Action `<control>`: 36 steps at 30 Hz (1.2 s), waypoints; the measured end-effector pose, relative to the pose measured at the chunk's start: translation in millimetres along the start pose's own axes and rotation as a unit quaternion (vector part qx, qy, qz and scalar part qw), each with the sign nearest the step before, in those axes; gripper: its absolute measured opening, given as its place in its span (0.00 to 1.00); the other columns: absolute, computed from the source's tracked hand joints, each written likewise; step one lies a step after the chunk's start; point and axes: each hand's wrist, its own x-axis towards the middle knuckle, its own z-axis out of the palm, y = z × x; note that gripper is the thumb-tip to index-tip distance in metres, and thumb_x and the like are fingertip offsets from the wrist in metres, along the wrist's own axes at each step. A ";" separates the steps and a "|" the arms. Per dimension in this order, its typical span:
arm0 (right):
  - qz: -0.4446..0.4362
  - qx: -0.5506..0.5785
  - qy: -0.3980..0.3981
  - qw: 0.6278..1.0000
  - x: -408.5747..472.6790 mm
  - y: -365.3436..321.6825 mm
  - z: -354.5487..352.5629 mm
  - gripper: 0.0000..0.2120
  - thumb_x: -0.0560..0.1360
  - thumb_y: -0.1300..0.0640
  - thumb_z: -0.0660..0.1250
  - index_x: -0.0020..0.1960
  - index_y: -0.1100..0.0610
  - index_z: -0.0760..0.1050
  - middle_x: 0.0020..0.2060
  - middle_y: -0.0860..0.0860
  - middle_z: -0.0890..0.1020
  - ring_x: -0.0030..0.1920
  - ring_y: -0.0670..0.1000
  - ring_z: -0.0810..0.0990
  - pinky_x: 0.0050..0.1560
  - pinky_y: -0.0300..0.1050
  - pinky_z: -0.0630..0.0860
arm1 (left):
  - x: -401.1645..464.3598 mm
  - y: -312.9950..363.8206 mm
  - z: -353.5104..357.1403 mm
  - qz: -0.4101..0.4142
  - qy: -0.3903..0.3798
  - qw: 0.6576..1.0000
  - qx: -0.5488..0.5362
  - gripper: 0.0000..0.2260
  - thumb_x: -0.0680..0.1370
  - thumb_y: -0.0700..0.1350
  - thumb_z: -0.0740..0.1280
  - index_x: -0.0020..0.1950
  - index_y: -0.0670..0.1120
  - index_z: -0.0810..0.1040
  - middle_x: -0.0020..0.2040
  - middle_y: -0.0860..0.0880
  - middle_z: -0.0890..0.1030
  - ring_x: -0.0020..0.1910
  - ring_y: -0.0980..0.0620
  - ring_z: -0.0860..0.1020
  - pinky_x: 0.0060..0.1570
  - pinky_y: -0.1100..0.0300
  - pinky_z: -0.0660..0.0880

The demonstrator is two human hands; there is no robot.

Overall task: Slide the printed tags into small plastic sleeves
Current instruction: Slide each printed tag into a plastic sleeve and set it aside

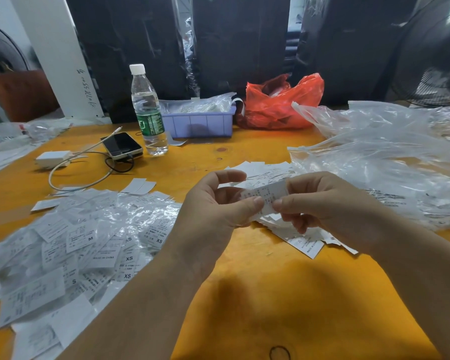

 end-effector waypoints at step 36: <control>-0.020 0.116 -0.038 0.992 2.9 8.0 16.2 0.09 0.65 0.51 0.73 0.37 0.57 0.82 0.29 0.52 0.77 0.30 0.48 0.70 0.31 0.39 0.69 | 4.0 -2.6 1.2 0.000 0.037 0.990 -0.133 0.27 0.70 0.28 0.72 0.63 0.49 0.71 0.51 0.39 0.83 0.49 0.41 0.84 0.51 0.50 0.81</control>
